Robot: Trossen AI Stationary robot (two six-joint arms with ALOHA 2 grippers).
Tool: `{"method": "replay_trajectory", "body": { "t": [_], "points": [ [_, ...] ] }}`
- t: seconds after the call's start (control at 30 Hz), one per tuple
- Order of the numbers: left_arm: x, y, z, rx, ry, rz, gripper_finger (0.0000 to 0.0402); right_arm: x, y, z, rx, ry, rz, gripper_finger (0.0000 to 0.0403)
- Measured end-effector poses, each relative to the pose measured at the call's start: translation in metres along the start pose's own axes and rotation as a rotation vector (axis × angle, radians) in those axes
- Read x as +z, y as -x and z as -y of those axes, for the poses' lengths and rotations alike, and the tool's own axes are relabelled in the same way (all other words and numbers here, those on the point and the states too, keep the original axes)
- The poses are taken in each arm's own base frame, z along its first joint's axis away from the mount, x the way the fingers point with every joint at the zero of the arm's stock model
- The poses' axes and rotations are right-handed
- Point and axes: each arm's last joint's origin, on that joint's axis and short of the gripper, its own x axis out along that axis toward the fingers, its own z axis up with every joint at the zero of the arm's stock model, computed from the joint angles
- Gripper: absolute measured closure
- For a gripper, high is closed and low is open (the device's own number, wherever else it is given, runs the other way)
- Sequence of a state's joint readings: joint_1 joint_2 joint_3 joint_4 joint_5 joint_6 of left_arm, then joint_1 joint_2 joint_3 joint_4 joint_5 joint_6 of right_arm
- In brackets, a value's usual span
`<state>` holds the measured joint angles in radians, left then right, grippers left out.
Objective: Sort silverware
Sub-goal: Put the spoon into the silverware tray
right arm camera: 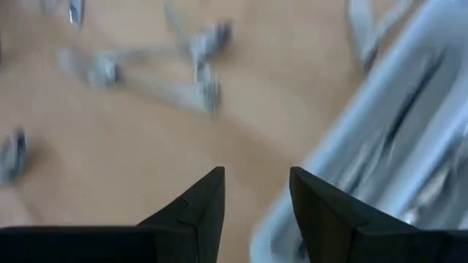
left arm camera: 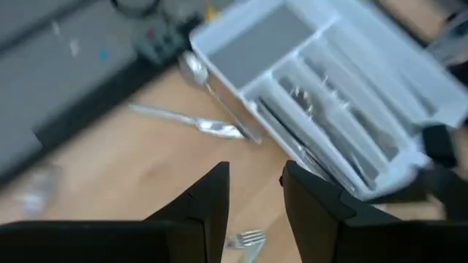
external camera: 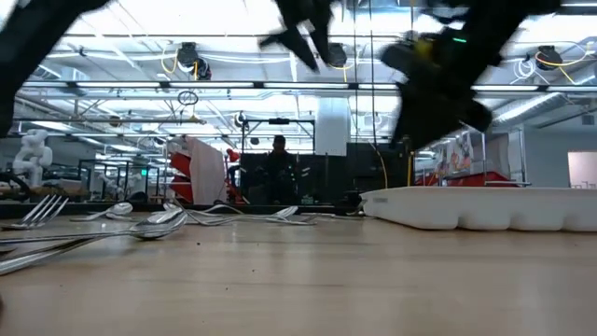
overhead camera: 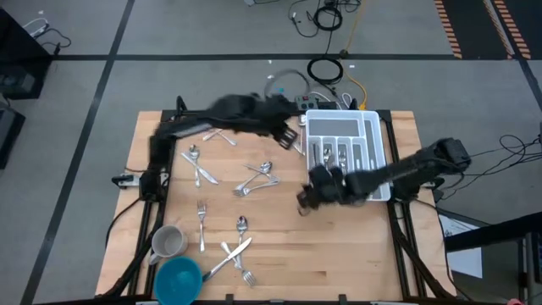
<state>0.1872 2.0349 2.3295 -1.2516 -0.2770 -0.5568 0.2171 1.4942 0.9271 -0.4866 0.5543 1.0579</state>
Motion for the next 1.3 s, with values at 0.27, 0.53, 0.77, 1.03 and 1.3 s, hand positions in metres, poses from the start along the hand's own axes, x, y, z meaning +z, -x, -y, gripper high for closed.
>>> {"method": "replay_trajectory", "body": {
  "t": [0.27,0.53,0.77,1.03,1.3],
  "points": [
    [-0.012,0.186,-0.071,-0.160,0.034,0.332,0.0269,0.142,-0.003,0.018,-0.086,0.057,0.132,0.0257],
    [-0.058,0.291,-0.136,-0.233,0.074,0.567,0.0269,0.192,-0.062,0.030,-0.163,0.221,-0.047,0.0231],
    [-0.088,0.328,-0.167,-0.262,0.110,0.637,0.0269,0.176,-0.125,0.030,-0.310,0.234,-0.286,0.0207],
    [-0.097,0.330,-0.174,-0.208,0.075,0.608,0.0269,0.151,-0.167,0.039,-0.393,0.201,-0.476,0.0209],
    [-0.092,0.314,-0.166,-0.154,0.030,0.514,0.0269,0.154,-0.173,0.047,-0.431,0.095,-0.451,0.0209]
  ]
}}
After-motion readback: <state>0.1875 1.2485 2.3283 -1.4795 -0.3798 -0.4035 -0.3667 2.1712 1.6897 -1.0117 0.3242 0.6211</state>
